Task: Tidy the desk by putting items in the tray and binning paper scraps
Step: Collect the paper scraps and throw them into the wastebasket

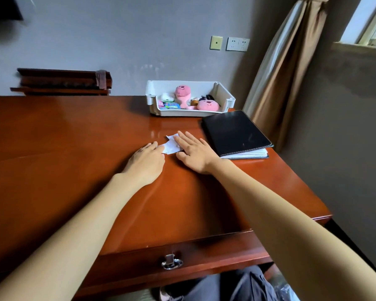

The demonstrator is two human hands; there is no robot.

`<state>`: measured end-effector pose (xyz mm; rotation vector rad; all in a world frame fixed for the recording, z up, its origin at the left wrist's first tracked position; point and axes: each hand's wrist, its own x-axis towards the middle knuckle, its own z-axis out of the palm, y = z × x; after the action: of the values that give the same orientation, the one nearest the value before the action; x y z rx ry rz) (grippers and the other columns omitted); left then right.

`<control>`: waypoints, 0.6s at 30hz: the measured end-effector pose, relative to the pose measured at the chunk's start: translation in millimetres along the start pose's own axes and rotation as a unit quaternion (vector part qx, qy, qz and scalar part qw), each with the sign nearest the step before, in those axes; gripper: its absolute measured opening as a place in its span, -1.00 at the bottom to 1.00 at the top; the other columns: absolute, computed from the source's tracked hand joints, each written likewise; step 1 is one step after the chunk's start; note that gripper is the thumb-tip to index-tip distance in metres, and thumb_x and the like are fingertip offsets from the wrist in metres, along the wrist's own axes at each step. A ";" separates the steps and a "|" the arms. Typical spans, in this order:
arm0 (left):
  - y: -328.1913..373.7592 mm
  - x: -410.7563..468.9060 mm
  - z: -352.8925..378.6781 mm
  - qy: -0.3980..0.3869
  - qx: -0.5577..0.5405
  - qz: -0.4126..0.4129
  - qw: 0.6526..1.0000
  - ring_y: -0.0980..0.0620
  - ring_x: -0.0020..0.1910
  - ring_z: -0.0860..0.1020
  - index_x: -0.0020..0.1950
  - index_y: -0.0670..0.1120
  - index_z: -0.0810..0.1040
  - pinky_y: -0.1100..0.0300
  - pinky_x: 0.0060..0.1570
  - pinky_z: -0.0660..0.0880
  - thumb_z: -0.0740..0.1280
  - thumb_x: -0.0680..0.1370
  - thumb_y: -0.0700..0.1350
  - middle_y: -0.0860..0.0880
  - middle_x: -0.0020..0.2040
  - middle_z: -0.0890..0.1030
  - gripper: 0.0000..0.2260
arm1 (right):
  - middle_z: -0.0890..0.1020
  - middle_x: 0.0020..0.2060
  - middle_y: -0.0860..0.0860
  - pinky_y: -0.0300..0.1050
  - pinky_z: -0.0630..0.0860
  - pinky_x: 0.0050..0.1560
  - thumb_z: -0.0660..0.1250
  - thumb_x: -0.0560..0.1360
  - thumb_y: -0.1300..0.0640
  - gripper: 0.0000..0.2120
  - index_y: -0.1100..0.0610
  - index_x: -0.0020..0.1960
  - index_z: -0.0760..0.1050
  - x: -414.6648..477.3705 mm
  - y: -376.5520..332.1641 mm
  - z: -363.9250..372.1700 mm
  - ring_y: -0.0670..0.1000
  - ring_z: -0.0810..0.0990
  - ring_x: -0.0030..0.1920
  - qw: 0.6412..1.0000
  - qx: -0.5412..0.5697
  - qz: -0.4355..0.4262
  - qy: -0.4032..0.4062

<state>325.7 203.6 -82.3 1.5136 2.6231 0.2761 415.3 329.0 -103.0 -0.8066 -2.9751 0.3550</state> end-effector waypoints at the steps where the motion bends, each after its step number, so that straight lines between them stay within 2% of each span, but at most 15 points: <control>1: -3.0 2.9 3.0 0.003 -0.006 0.001 1.000 -0.06 0.50 0.15 0.49 -0.16 0.20 0.09 0.43 0.12 0.00 0.65 -0.16 -0.12 0.52 0.17 -0.61 | 0.00 0.54 -0.04 0.03 -0.12 0.52 0.00 0.59 -0.01 -0.48 0.03 0.52 0.00 2.8 -0.6 -1.1 -0.06 -0.09 0.54 1.000 0.002 0.003 -0.003; 3: -8.7 7.3 7.6 0.014 -0.017 0.001 1.000 -0.05 0.49 0.17 0.45 -0.15 0.26 0.09 0.41 0.15 0.00 0.65 -0.13 -0.13 0.49 0.23 -0.63 | 0.20 0.49 0.02 0.03 0.01 0.49 0.02 0.57 -0.05 -0.51 0.09 0.46 0.18 4.5 -1.7 -2.5 0.00 0.09 0.52 1.000 0.017 0.006 0.011; 5: -12.9 9.2 11.2 0.027 -0.027 -0.010 0.999 -0.06 0.50 0.17 0.43 -0.14 0.29 0.08 0.41 0.17 0.00 0.64 -0.11 -0.12 0.49 0.24 -0.63 | 0.48 0.26 0.10 -0.01 0.24 0.32 0.06 0.49 -0.08 -0.56 0.16 0.24 0.38 2.3 -2.6 -2.9 0.13 0.38 0.33 0.998 0.026 0.007 0.058; 6: -13.7 9.7 12.8 0.031 -0.031 -0.021 0.999 -0.07 0.48 0.20 0.42 -0.15 0.31 0.08 0.40 0.19 0.01 0.64 -0.11 -0.13 0.48 0.27 -0.64 | 0.52 0.13 0.12 -0.03 0.30 0.22 0.09 0.47 -0.08 -0.59 0.18 0.15 0.41 -0.2 -2.7 -2.9 0.17 0.45 0.21 0.996 0.020 0.011 0.082; 7: -13.9 9.6 13.8 0.037 -0.033 -0.029 0.998 -0.10 0.45 0.25 0.39 -0.17 0.35 0.06 0.37 0.23 0.02 0.64 -0.12 -0.15 0.45 0.31 -0.65 | 0.52 0.07 0.13 -0.04 0.32 0.17 0.15 0.48 -0.06 -0.63 0.20 0.11 0.41 -3.1 -2.5 -2.3 0.18 0.47 0.14 0.995 0.011 0.016 0.102; 10: -9.6 7.6 13.1 0.079 -0.041 -0.047 0.995 -0.20 0.22 0.44 0.19 -0.23 0.43 0.01 0.15 0.39 0.06 0.62 -0.10 -0.20 0.24 0.47 -0.71 | 0.47 0.06 0.12 -0.07 0.33 0.09 0.24 0.47 -0.04 -0.67 0.21 0.07 0.40 -12.5 -1.3 -0.8 0.15 0.43 0.09 0.989 -0.013 0.028 0.146; 12: -9.5 9.2 12.9 0.115 -0.039 -0.042 0.992 -0.20 0.20 0.45 0.22 -0.22 0.40 0.00 0.11 0.42 0.09 0.61 -0.09 -0.20 0.21 0.46 -0.72 | 0.42 0.10 0.12 -0.09 0.32 0.06 0.26 0.46 -0.06 -0.62 0.21 0.11 0.37 -16.4 -0.8 0.7 0.14 0.40 0.12 0.986 -0.015 0.027 0.166; 14: -11.9 14.5 14.7 0.119 -0.051 -0.003 0.992 -0.15 0.38 0.31 0.39 -0.16 0.28 -0.01 0.27 0.34 0.09 0.60 -0.09 -0.15 0.38 0.34 -0.63 | 0.33 0.30 0.12 -0.04 0.31 0.21 0.24 0.47 -0.08 -0.51 0.18 0.28 0.30 -17.0 -0.5 1.8 0.15 0.32 0.29 0.988 -0.003 0.022 0.151; 16: -14.3 20.2 17.2 0.063 -0.053 0.048 0.995 -0.01 0.53 0.04 0.52 -0.05 0.08 0.01 0.44 0.13 0.06 0.62 -0.06 -0.03 0.54 0.09 -0.54 | 0.20 0.47 0.09 0.01 0.17 0.42 0.18 0.52 -0.08 -0.45 0.11 0.44 0.19 -14.4 0.0 2.1 0.11 0.17 0.46 0.995 0.003 0.018 0.101; 18: -16.7 25.3 20.5 0.007 -0.032 0.064 0.997 0.06 0.54 -0.03 0.53 0.05 0.02 0.04 0.48 -0.02 0.00 0.63 0.02 0.04 0.56 0.02 -0.54 | 0.28 0.43 0.09 0.00 0.16 0.43 0.10 0.57 -0.08 -0.52 0.09 0.44 0.22 -12.7 -0.6 2.9 0.11 0.22 0.44 0.997 -0.011 0.016 0.079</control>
<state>302.5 219.5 -105.7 1.6670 2.5066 0.3792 425.7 321.5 -105.4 -0.8423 -2.8266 0.2481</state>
